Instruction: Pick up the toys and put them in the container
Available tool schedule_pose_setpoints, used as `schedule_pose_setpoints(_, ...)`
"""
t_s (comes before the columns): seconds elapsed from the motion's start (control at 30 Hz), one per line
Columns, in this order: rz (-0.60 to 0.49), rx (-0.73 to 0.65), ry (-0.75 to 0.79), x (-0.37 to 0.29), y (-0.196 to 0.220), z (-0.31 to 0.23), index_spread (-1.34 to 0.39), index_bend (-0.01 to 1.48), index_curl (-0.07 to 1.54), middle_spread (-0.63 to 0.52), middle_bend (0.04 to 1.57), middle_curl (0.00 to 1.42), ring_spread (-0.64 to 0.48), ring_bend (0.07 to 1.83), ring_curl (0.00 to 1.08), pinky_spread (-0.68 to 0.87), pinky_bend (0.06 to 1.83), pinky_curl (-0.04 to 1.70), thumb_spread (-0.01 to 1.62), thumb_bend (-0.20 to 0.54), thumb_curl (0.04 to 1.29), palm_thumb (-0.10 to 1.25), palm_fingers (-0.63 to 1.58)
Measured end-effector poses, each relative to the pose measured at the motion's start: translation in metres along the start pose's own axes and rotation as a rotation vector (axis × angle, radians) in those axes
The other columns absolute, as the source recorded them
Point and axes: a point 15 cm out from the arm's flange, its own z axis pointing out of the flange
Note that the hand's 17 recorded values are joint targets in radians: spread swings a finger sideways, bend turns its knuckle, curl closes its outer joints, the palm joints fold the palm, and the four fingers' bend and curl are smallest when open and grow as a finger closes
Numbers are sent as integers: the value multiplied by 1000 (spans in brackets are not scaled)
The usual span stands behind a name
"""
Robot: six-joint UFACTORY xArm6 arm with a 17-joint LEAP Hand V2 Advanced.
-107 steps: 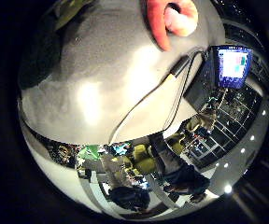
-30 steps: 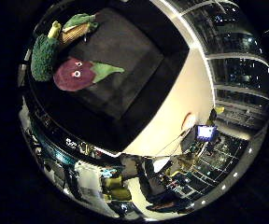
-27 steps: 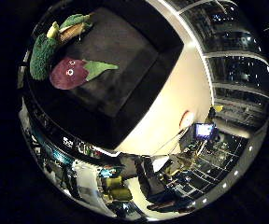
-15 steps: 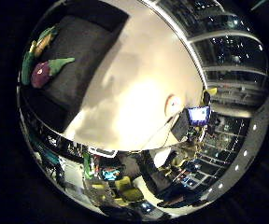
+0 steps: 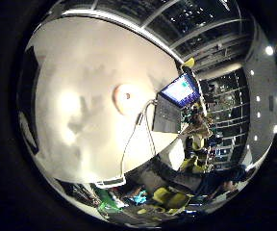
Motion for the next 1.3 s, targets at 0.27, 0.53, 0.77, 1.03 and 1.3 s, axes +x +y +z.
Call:
schedule_pose_setpoints(0.27, -95, -113, 127, 71, 50, 46, -402, 165, 289, 38, 198, 322, 158, 213, 245, 382, 315, 299, 1015, -17, 357, 905, 146)
schedule_pose_setpoints(0.53, -198, -118, 242, 131, 37, 61, -418, 167, 292, 26, 192, 319, 158, 199, 249, 371, 291, 302, 998, -20, 360, 917, 154)
schedule_pose_setpoints(0.77, -273, -138, 276, 143, 27, 78, -418, 168, 291, 26, 188, 311, 150, 202, 255, 371, 290, 308, 972, -23, 366, 902, 141)
schedule_pose_setpoints(1.03, -397, -166, 343, 155, 5, 117, -419, 165, 290, 26, 188, 308, 151, 199, 257, 375, 291, 312, 960, -23, 368, 898, 126)
schedule_pose_setpoints(1.3, -460, -193, 430, 183, -19, 152, -405, 138, 270, 36, 196, 307, 155, 219, 267, 371, 326, 325, 927, -25, 372, 881, 72)
